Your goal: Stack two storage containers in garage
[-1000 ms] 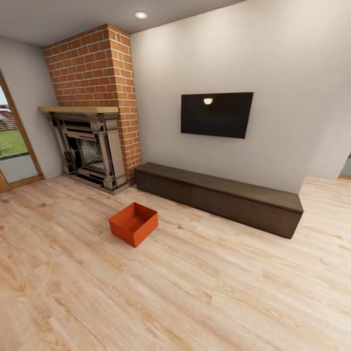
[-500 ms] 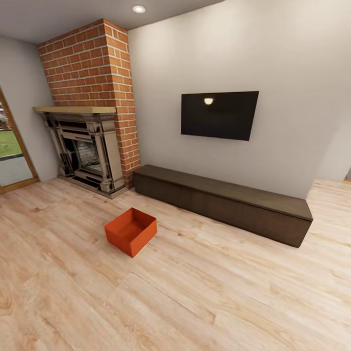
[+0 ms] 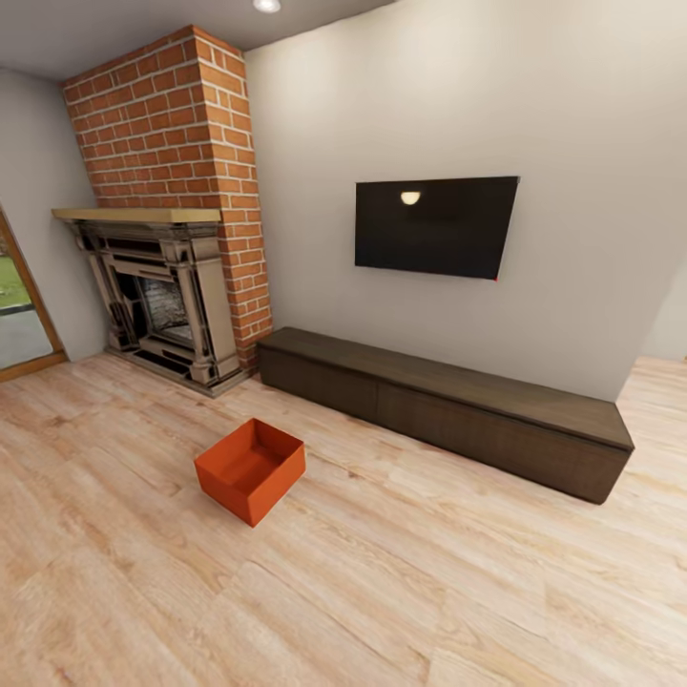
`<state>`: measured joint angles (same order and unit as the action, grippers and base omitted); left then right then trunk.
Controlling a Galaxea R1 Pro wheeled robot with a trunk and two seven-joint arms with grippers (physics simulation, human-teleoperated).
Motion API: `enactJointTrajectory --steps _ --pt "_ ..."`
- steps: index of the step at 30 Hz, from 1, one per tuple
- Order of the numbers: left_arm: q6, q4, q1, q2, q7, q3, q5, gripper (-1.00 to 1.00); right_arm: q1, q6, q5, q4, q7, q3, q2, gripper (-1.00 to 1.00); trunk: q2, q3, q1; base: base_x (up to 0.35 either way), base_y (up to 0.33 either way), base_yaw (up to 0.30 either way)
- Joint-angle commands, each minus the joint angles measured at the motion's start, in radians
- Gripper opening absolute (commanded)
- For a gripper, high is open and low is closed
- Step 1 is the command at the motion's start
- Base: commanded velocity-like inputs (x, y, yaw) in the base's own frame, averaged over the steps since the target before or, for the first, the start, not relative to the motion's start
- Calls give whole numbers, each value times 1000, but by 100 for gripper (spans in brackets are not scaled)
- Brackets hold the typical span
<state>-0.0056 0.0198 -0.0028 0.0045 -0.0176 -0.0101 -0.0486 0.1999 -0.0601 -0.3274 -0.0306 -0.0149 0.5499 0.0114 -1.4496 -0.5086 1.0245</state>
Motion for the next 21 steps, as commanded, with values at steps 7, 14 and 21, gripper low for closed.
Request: enactJointTrajectory --steps 7,14,21 --pt "-1 0 0 0 -1 -1 -5 100 1 -6 -9 -3 0 8 -1 100 0 -1 1 322 0 0" --pt "-1 0 0 0 -1 -1 -5 100 1 -5 -9 -3 0 8 -1 100 0 -1 1 323 0 0" --pt "-1 0 0 0 -2 -1 -5 100 1 -5 -9 -3 0 8 -1 100 0 -1 1 322 0 0"
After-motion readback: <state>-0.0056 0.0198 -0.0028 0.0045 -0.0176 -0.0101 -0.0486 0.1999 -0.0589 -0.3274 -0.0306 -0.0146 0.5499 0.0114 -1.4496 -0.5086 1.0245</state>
